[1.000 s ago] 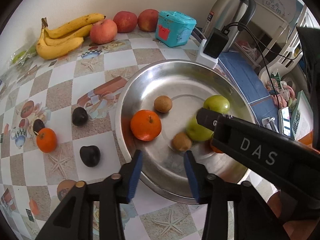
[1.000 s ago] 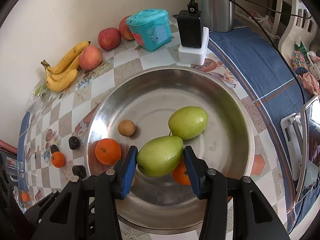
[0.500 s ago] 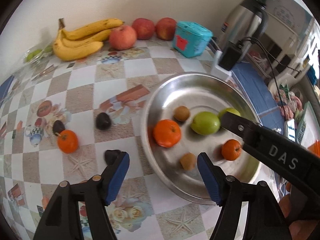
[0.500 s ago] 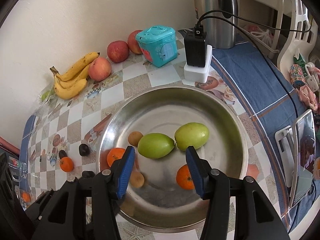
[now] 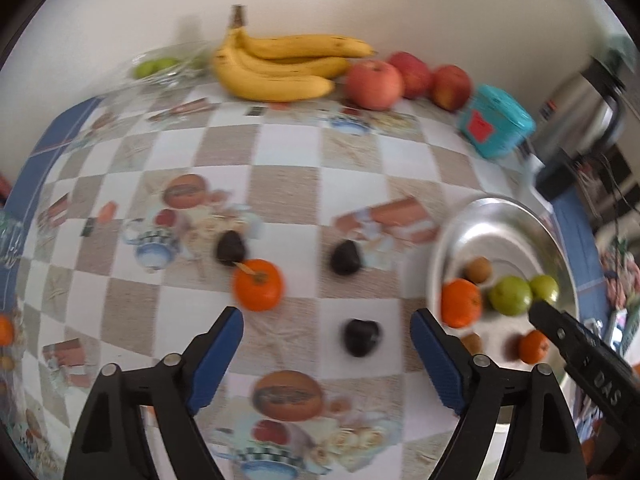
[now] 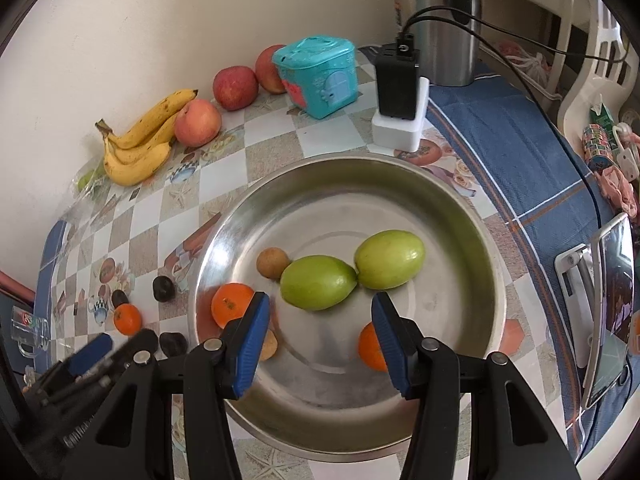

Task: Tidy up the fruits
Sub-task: 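Withdraw both open grippers from the bowl toward the remaining fruit on the table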

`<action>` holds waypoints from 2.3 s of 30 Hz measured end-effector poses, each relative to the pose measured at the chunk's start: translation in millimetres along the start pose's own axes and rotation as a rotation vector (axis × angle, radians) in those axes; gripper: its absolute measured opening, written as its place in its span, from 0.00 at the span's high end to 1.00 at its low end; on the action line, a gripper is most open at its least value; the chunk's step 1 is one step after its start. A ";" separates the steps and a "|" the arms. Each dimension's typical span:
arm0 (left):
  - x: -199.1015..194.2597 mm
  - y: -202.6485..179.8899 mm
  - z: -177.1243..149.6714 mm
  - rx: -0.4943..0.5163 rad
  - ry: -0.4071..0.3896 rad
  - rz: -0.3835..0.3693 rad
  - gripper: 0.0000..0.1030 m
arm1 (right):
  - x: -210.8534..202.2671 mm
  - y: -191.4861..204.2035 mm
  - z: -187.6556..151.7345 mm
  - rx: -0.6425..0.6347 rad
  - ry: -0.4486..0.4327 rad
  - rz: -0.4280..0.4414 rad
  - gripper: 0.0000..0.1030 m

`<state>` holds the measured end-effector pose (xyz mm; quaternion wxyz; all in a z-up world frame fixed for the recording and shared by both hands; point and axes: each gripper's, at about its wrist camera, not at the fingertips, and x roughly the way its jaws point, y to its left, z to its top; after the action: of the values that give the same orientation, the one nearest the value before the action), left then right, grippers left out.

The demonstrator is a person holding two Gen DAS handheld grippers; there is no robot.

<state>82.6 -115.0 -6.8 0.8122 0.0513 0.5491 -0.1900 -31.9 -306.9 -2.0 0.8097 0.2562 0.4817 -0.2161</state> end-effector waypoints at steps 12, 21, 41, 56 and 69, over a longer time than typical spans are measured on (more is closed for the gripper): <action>-1.6 69.9 9.5 -0.169 0.018 0.137 0.13 | 3.1 46.7 -9.0 -0.127 0.017 0.014 0.48; -9.5 94.5 10.2 -0.230 0.008 0.158 0.07 | -2.2 71.8 -14.1 -0.189 0.009 0.039 0.47; -11.1 100.8 5.6 -0.218 -0.021 0.177 0.00 | -1.1 75.1 -14.7 -0.222 -0.026 0.032 0.15; -26.9 104.6 8.5 -0.249 -0.132 0.067 0.00 | 3.8 76.9 -15.7 -0.190 -0.042 0.084 0.03; -20.5 121.2 8.7 -0.307 -0.113 0.009 0.00 | 12.7 92.9 -19.8 -0.218 -0.027 0.115 0.03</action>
<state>127.8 -0.5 0.1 0.8409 -0.0818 0.5250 -0.1027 16.0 -223.8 -2.2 0.8501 0.1908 0.4761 -0.1191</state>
